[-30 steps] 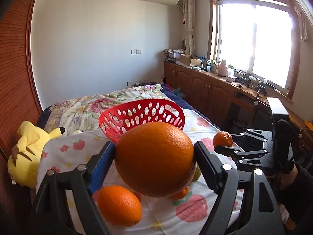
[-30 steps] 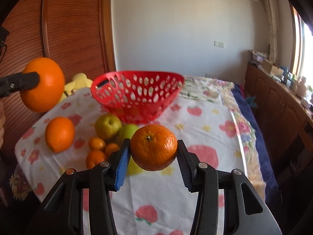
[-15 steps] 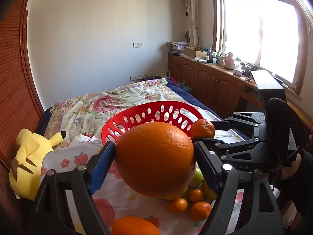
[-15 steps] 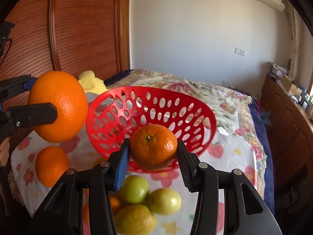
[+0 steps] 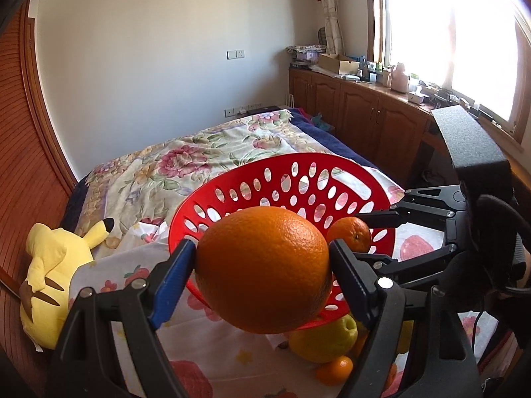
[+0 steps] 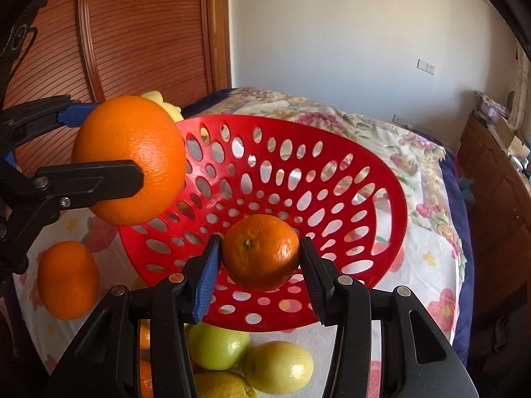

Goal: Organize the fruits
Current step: 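Carry the tangerine and large orange over the red basket with both tools, then open both tools to drop the tangerine and orange into the basket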

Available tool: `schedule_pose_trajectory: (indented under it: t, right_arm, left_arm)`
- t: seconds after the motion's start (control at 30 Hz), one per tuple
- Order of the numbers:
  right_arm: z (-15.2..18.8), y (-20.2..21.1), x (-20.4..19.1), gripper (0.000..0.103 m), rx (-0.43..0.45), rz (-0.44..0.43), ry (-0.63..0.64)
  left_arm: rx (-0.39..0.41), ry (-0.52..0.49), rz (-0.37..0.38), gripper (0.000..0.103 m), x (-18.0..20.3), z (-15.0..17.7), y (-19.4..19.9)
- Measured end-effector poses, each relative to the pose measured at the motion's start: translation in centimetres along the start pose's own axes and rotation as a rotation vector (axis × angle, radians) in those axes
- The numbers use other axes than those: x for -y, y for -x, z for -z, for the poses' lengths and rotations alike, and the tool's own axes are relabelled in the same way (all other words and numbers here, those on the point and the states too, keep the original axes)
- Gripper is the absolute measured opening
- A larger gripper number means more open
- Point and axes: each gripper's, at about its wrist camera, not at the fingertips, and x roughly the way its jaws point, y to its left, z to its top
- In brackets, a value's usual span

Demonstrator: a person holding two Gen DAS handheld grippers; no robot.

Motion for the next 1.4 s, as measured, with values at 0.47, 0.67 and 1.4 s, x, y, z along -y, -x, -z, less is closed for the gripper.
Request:
schedule_pose_trajectory:
  t: [0.47, 0.67, 1.4]
  right_arm:
    - [0.2, 1.1, 1.1, 0.048, 0.057, 0.021, -0.029]
    - [0.2, 2.7, 2.1, 0.048, 0.104, 0.034, -0.061]
    - [3.9, 6.3, 0.4, 0.050, 0.168, 0.050, -0.102]
  left_arm:
    - [-0.069, -0.045, -0.024, 0.081, 0.4, 0.2, -3.6]
    - [-0.132, -0.073, -0.028, 0.082, 1.2, 0.4, -5.5]
    - [0.019, -0.010, 0.010, 0.067, 1.8, 1.5, 1.8]
